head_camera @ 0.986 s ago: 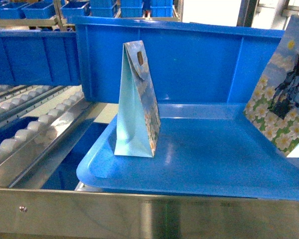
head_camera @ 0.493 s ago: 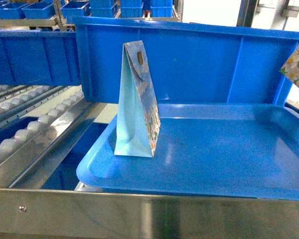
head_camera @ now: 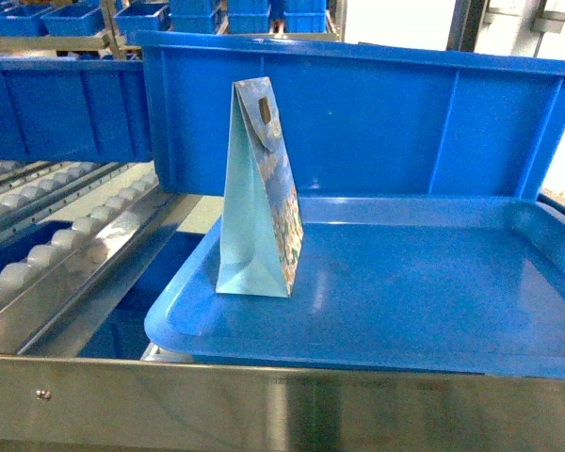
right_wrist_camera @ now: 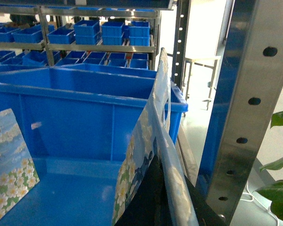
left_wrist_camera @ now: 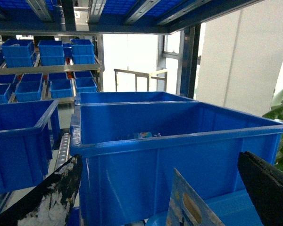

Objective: Move flower gift bag to table near conveyor

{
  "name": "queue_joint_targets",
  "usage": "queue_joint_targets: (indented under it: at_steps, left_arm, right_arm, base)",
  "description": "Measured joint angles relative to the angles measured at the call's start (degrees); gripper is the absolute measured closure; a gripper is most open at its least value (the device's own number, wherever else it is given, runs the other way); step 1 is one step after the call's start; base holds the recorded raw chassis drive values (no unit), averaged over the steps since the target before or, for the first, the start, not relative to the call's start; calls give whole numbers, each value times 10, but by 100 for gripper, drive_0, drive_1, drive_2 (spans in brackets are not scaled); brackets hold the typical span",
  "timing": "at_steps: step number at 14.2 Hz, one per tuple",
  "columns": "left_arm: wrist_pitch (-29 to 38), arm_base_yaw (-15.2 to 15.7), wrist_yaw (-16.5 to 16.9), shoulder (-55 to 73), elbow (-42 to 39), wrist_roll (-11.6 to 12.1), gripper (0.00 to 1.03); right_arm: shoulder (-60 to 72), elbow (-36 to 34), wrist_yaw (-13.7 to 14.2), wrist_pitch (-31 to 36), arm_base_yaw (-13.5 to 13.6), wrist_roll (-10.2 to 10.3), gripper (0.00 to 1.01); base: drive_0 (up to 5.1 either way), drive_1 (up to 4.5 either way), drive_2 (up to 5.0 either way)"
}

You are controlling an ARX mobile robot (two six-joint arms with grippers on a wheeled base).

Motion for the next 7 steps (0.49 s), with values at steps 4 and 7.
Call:
queue_joint_targets:
  at_steps: [4, 7]
  left_arm:
    - [0, 0, 0, 0, 0, 0, 5]
    - [0, -14, -18, 22, 19, 14, 5]
  right_arm:
    - [1, 0, 5, -10, 5, -11, 99]
    - [1, 0, 5, -10, 5, -13, 99]
  base:
    - [0, 0, 0]
    - [0, 0, 0]
